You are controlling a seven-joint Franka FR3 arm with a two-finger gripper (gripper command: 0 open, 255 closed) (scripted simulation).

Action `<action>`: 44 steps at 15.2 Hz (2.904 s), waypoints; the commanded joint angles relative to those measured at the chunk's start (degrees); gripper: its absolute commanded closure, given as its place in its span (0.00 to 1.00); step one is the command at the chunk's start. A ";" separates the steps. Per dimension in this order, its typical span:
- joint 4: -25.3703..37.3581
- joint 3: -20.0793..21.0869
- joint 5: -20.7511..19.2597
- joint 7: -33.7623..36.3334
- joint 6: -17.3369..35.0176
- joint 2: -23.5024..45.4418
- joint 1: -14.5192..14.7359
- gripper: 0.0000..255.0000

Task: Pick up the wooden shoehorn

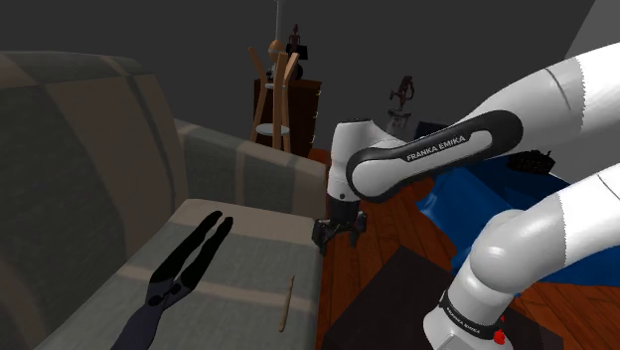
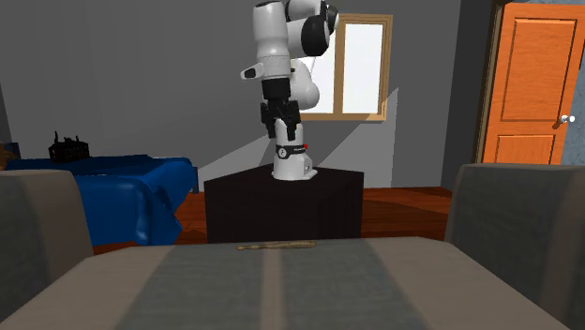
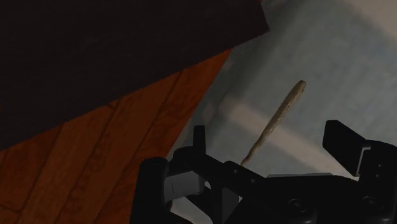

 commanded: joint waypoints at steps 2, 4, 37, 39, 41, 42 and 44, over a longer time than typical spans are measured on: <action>0.32 4.38 -0.40 6.97 7.90 7.48 -2.42 0.00; 1.18 7.33 -2.31 12.49 13.05 13.27 -4.52 0.00; 20.88 -12.58 -47.52 69.10 38.92 63.00 8.91 1.00; 20.08 -11.58 -46.87 68.53 38.14 61.51 7.96 1.00; 19.40 -10.34 -45.96 67.88 37.06 59.85 6.93 1.00; 19.08 -9.70 -45.48 67.54 36.52 59.02 6.41 1.00; 18.47 -8.40 -44.43 66.80 35.41 57.37 5.36 1.00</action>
